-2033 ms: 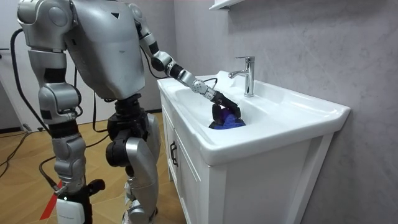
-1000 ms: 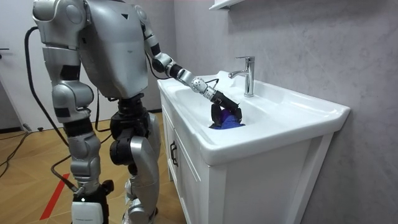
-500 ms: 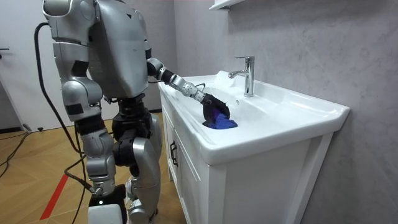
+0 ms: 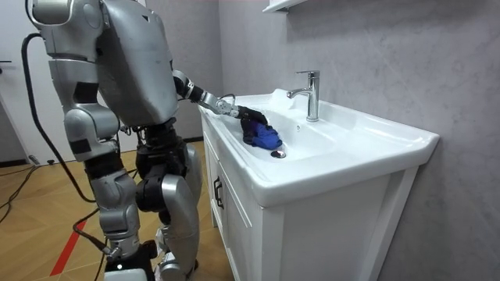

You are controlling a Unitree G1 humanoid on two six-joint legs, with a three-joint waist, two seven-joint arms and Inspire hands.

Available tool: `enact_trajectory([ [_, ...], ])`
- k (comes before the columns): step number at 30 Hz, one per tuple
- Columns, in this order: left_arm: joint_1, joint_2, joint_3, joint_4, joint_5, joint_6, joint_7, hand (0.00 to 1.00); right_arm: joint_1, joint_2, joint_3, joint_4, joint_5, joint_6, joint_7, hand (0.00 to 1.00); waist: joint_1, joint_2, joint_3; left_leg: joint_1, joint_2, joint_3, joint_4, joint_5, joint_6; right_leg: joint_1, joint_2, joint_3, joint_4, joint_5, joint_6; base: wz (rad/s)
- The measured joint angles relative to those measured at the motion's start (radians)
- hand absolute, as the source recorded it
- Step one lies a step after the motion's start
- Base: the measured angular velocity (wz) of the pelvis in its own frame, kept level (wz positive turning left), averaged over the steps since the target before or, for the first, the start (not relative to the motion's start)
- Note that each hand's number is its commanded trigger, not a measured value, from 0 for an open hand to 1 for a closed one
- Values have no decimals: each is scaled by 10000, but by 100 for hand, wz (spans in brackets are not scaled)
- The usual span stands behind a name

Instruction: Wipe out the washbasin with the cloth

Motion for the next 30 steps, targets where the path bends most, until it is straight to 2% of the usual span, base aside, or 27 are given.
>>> enact_trajectory([
  [4, 283, 322, 3, -204, 442, 30, -17, 100, -53, -146, -272, -5, -6, -33, 8, 0, 10, 196, -31, -67, 83, -5, 14, 1, -2, -96, 65, -2, 10, 50, -86, -5],
  [6, 409, 374, 10, -303, 548, 39, -18, 100, -47, -268, -302, -3, 112, -41, -6, 0, 11, 291, -45, -132, 98, -29, 40, 3, -4, -144, 63, -55, 30, 74, -116, -4],
  [12, 582, 385, 180, -768, 1227, 110, -99, 100, -126, -299, -306, -2, 263, -94, -31, 0, 47, 291, -37, -250, 172, -112, 47, 8, -14, -201, 64, -241, 19, 58, -206, 8],
  [17, 632, 386, 180, -1216, 1519, 312, -185, 100, -208, -299, -299, -13, 317, -113, -46, 0, 90, 307, -37, -452, 200, -148, 61, 37, -63, -330, 68, -339, 52, 36, -248, 6],
  [22, 789, 388, 179, -1720, 1524, 516, -263, 100, -225, -299, -303, -22, 387, -181, -267, 0, 93, 320, 3, -564, 203, -301, 57, 38, -65, -381, 56, -455, 32, 34, -268, 8],
  [28, 808, 392, 179, -1941, 2046, 532, -212, 100, -225, -249, -289, 6, 387, -367, -425, 0, 57, 273, 53, -655, 202, -392, 59, 38, -65, -356, 31, -586, 1, -5, -270, 7],
  [30, 798, 391, 179, -2085, 2367, 532, -211, 100, -234, -230, -284, 39, 504, -454, -419, 0, 59, 259, 116, -708, 199, -498, 61, 38, -64, -361, 13, -656, -13, -5, -270, 10],
])
